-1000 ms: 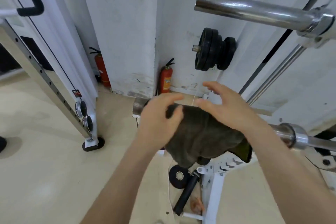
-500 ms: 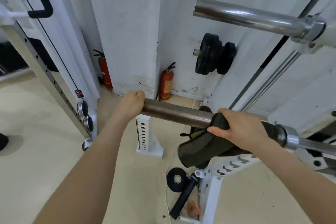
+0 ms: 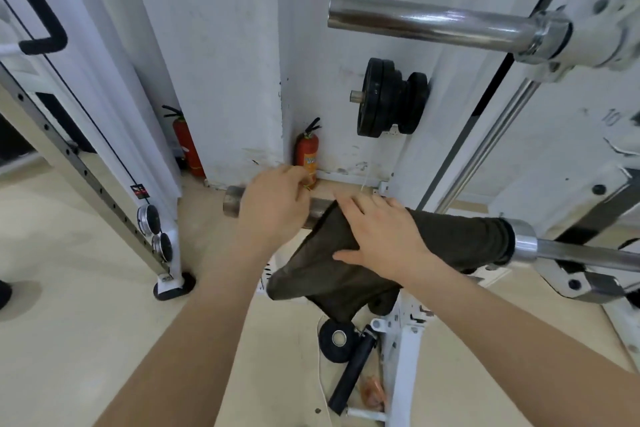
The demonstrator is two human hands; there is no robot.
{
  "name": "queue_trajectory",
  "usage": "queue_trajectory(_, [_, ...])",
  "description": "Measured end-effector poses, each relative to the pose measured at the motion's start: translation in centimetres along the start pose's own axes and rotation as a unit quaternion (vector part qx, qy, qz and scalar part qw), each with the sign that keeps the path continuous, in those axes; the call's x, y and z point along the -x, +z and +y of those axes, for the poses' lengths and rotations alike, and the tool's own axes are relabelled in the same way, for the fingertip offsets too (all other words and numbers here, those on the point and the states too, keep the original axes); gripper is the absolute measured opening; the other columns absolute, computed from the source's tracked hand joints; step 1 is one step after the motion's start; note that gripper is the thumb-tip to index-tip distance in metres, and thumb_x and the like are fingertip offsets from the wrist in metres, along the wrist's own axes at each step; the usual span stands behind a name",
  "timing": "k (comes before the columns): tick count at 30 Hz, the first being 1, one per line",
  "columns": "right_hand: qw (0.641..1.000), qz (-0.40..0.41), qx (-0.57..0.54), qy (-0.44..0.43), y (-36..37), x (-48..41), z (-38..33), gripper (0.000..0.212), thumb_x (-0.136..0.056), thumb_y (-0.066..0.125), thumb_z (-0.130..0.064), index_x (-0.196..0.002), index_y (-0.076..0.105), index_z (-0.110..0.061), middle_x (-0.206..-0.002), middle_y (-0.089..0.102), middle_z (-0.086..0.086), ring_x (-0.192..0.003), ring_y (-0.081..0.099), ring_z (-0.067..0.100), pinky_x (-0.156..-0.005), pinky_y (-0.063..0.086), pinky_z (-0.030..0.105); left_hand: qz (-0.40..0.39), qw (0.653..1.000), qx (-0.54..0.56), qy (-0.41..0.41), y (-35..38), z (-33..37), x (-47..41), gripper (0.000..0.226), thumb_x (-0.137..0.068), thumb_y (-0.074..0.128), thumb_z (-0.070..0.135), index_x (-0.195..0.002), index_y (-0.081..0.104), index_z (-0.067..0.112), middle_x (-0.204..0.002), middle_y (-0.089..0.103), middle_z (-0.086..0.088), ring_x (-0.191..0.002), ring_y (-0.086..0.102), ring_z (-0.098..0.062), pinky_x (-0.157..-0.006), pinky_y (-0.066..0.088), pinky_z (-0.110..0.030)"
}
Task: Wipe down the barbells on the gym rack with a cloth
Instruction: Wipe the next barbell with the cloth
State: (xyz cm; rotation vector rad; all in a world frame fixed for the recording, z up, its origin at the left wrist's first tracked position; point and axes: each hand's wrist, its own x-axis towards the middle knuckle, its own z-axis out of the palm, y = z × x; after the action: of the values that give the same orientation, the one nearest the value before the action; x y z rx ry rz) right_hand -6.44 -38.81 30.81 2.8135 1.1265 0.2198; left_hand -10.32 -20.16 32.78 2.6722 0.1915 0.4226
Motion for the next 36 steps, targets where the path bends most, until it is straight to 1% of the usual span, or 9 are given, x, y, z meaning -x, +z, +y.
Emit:
queue_trajectory(7, [0.996,0.011,0.049,0.075,0.5,6.9,9.5,0.066,-0.079,0.054,-0.068,-0.125,0.053,-0.021,-0.108,0.068,-0.001,-0.098,0.064,0.023,-0.086,0.045,0.04,0.035,0.99,-0.119,0.065,3.9,1.2,1.5,0.035,-0.097,0.033,0.039,-0.092,0.066,0.03,-0.088,0.068,0.011,-0.089,0.061,-0.015,-0.09,0.035,-0.037])
queue_trajectory(12, [0.985,0.116,-0.099,0.081,-0.1,11.9,12.2,0.062,-0.069,0.061,0.006,-0.124,0.061,-0.021,-0.126,0.064,-0.001,-0.121,0.056,0.022,-0.096,0.04,0.046,0.046,0.991,-0.114,0.061,2.9,3.5,1.2,0.028,-0.085,0.045,0.03,-0.064,0.058,0.018,-0.064,0.059,0.005,-0.068,0.055,-0.023,-0.073,0.041,-0.036])
queue_trajectory(18, [0.759,0.279,-0.466,0.359,-6.9,11.3,12.8,0.038,-0.089,0.042,0.007,-0.095,0.065,-0.023,-0.089,0.068,-0.013,-0.087,0.063,-0.003,-0.088,0.051,0.024,-0.157,0.97,0.123,0.138,6.1,13.7,-1.5,0.022,-0.097,0.042,0.033,-0.093,0.063,0.028,-0.081,0.061,0.013,-0.077,0.056,-0.011,-0.06,0.038,-0.023])
queue_trajectory(21, [0.596,0.307,-0.648,0.361,-11.4,9.4,14.5,0.023,-0.097,0.043,-0.01,-0.091,0.065,-0.007,-0.089,0.074,0.01,-0.086,0.07,0.021,-0.083,0.057,0.042,-0.278,0.891,0.345,0.101,6.8,18.0,-2.9,0.041,-0.095,0.049,0.039,-0.135,0.041,0.041,-0.101,0.068,0.013,-0.091,0.064,-0.008,-0.081,0.048,-0.028])
queue_trajectory(24, [0.505,0.35,-0.723,0.316,-13.5,8.6,15.9,0.026,-0.095,0.042,-0.009,-0.096,0.063,0.006,-0.094,0.072,0.025,-0.086,0.068,0.04,-0.079,0.056,0.055,-0.279,0.829,0.483,0.037,7.3,21.1,-5.2,0.034,-0.091,0.058,0.029,-0.124,0.057,0.035,-0.09,0.074,-0.001,-0.081,0.07,-0.016,-0.08,0.055,-0.036])
queue_trajectory(27, [0.565,0.338,-0.696,0.288,-13.8,9.1,17.0,0.026,-0.086,0.045,0.002,-0.088,0.072,0.0,-0.095,0.072,0.022,-0.088,0.068,0.039,-0.083,0.055,0.057,-0.221,0.815,0.535,0.008,7.8,22.2,-6.9,0.022,-0.091,0.059,0.017,-0.109,0.067,0.027,-0.098,0.074,0.0,-0.093,0.069,-0.013,-0.09,0.054,-0.039])
queue_trajectory(32, [0.932,-0.076,-0.228,0.27,-10.1,12.2,16.9,0.087,-0.08,0.064,-0.023,-0.153,0.018,-0.02,-0.159,0.019,0.004,-0.145,0.018,0.019,-0.117,0.019,0.035,-0.29,0.924,0.141,0.204,8.7,17.5,-5.2,0.06,-0.086,0.057,0.027,-0.139,0.031,0.035,-0.109,0.064,0.005,-0.099,0.062,-0.017,-0.084,0.053,-0.035])
queue_trajectory(34, [0.959,-0.158,-0.083,0.221,-5.8,12.5,14.8,0.111,-0.071,0.072,-0.039,-0.153,0.002,-0.017,-0.161,0.001,0.008,-0.147,0.004,0.025,-0.119,0.012,0.046,-0.333,0.913,0.052,0.229,8.6,15.8,-3.7,0.056,-0.075,0.059,0.039,-0.128,0.04,0.039,-0.102,0.063,0.01,-0.088,0.061,-0.013,-0.075,0.054,-0.034])
queue_trajectory(36, [0.967,-0.128,-0.018,0.218,-1.5,12.5,13.3,0.111,-0.064,0.081,-0.042,-0.15,0.017,-0.013,-0.153,0.023,0.016,-0.142,0.022,0.034,-0.115,0.023,0.051,-0.313,0.911,-0.077,0.256,8.7,15.4,-2.4,0.074,-0.069,0.062,0.047,-0.136,0.032,0.037,-0.12,0.055,0.011,-0.101,0.055,-0.014,-0.082,0.052,-0.035])
